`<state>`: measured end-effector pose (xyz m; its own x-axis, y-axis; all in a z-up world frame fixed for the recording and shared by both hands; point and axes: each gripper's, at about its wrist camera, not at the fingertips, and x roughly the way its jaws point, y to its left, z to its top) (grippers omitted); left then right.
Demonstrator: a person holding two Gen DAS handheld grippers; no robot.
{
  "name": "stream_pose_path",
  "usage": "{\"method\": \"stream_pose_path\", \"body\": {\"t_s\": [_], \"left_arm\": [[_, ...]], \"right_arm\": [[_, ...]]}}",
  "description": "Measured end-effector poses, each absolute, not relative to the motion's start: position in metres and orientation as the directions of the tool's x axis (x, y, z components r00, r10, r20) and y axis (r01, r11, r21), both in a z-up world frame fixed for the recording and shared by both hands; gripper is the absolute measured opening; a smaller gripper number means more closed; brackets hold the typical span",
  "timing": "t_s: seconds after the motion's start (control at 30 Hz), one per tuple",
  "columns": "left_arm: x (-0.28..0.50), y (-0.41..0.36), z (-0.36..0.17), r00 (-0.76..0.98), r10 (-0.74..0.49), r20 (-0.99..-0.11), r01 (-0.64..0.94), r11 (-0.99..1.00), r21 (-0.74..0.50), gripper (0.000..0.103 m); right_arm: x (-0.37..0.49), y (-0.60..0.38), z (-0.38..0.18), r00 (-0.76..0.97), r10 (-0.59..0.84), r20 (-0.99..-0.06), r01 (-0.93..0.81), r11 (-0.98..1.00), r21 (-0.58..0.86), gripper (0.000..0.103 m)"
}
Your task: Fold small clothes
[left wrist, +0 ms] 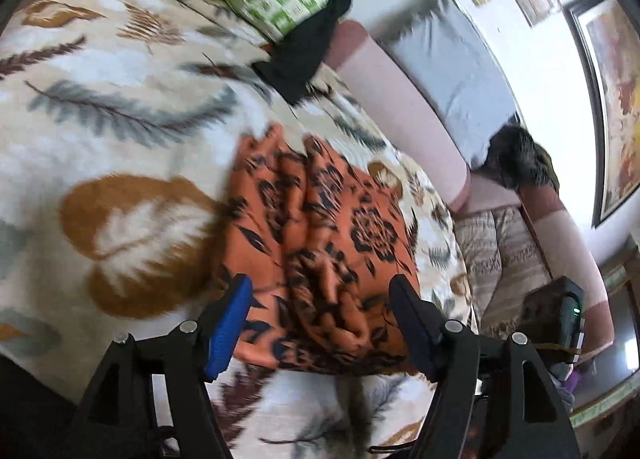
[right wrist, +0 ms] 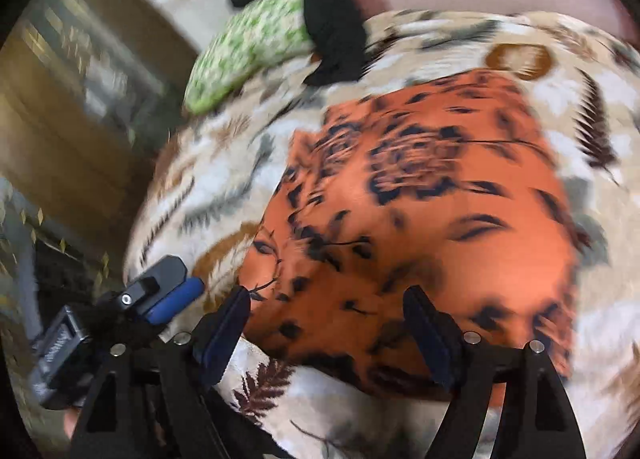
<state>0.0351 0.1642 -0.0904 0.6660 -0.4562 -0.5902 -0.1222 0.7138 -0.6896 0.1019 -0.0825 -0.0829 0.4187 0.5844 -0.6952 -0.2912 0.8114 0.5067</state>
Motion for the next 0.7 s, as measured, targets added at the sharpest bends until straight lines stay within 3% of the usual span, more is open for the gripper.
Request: {"method": "stream_pose_path", "body": {"t_s": [0.23,0.27,0.3,0.33,0.5,0.63,0.7], "left_arm": [[0.042,0.120,-0.100,0.597,-0.503,-0.625,-0.108,0.721,-0.684,0.069],[0.046,0.116,-0.103,0.588,-0.510,-0.628,-0.101,0.724,-0.682,0.058],[0.050,0.114,-0.105,0.570,-0.511,-0.644,-0.097,0.736,-0.670,0.022],[0.054,0.112,-0.109,0.552,-0.508,-0.661,-0.104,0.745,-0.659,0.015],[0.048,0.119,-0.125,0.571,-0.493,-0.656,-0.164,0.715,-0.679,0.016],[0.046,0.117,-0.130,0.588,-0.468,-0.660,-0.163,0.730,-0.664,0.018],[0.045,0.116,-0.133,0.591,-0.462,-0.661,-0.162,0.735,-0.658,0.018]], "right_arm": [[0.098,-0.152,-0.067,0.526,0.571,-0.630,-0.185,0.800,0.571,0.081],[0.101,-0.155,-0.067,0.528,0.570,-0.629,-0.180,0.799,0.574,0.081],[0.103,-0.157,-0.068,0.522,0.571,-0.633,-0.177,0.799,0.575,0.081],[0.106,-0.157,-0.068,0.509,0.575,-0.641,-0.179,0.798,0.575,0.081],[0.145,-0.115,-0.033,0.403,0.563,-0.722,-0.295,0.826,0.480,0.082],[0.207,-0.013,-0.016,0.297,0.340,-0.892,-0.409,0.890,0.203,0.082],[0.230,0.036,-0.032,0.193,0.254,-0.948,-0.440,0.886,0.148,0.082]]}}
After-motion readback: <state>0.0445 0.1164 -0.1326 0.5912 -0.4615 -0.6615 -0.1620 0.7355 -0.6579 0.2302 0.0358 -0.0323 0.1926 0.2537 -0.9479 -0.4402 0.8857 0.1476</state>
